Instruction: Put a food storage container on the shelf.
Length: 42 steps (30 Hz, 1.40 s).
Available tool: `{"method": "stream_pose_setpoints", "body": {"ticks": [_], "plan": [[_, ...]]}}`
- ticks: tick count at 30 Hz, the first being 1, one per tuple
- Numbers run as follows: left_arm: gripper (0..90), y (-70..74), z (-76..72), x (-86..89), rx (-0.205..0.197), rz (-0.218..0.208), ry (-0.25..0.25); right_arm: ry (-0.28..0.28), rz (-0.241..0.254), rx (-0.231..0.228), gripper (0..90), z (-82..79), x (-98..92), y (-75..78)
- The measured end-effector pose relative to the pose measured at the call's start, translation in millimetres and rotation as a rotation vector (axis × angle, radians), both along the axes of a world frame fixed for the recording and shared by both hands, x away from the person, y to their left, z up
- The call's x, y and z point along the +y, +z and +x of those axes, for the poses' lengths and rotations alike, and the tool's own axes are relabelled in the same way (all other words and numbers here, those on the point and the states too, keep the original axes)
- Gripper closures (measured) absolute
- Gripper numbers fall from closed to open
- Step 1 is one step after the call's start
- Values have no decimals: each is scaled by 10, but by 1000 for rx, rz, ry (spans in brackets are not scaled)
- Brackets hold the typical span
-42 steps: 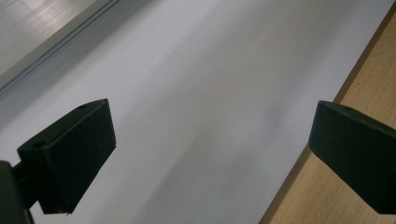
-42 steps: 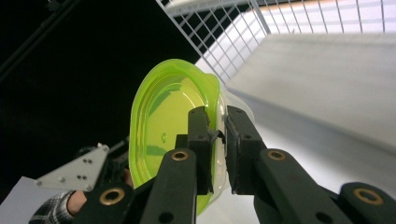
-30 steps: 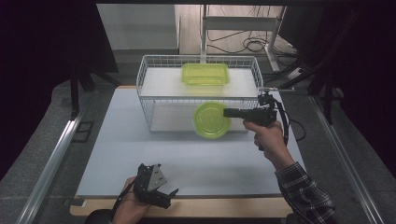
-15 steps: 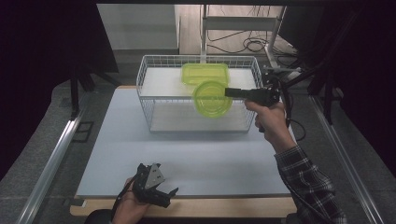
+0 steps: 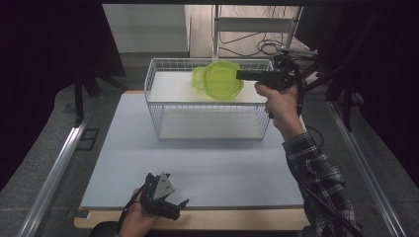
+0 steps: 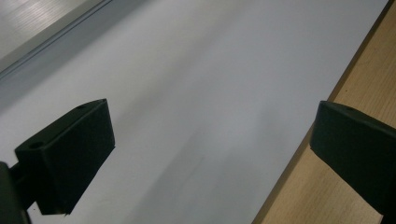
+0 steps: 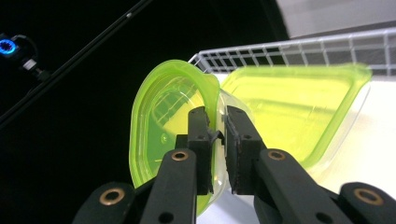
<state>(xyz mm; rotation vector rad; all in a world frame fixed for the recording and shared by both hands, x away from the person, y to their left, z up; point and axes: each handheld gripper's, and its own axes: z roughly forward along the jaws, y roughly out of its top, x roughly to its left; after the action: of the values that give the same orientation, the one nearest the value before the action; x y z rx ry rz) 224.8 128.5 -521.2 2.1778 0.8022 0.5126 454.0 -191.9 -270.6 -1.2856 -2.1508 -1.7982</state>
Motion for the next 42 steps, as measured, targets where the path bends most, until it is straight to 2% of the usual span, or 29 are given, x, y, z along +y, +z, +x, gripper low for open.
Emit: {"method": "stream_pose_setpoints", "body": {"ticks": [6,11,17,26,30,35,42], "plan": [[2,1,-3,1,-1,0,-3,-42,3,-7,813,129,60,71],[1,2,-5,2,-1,0,-6,-65,-20,-14,812,202,138,111],[2,3,-8,5,-2,0,-10,-92,-42,5,812,303,178,73],[1,-9,-8,-12,-1,14,-13,-110,-37,17,807,357,221,57],[1,-16,-9,-20,2,25,-14,-139,-80,3,784,349,264,79],[2,-25,-10,-35,2,45,-21,-172,-128,-5,706,358,302,73],[1,-33,-11,-43,5,47,-24,-194,-155,-18,711,397,329,68]]}}
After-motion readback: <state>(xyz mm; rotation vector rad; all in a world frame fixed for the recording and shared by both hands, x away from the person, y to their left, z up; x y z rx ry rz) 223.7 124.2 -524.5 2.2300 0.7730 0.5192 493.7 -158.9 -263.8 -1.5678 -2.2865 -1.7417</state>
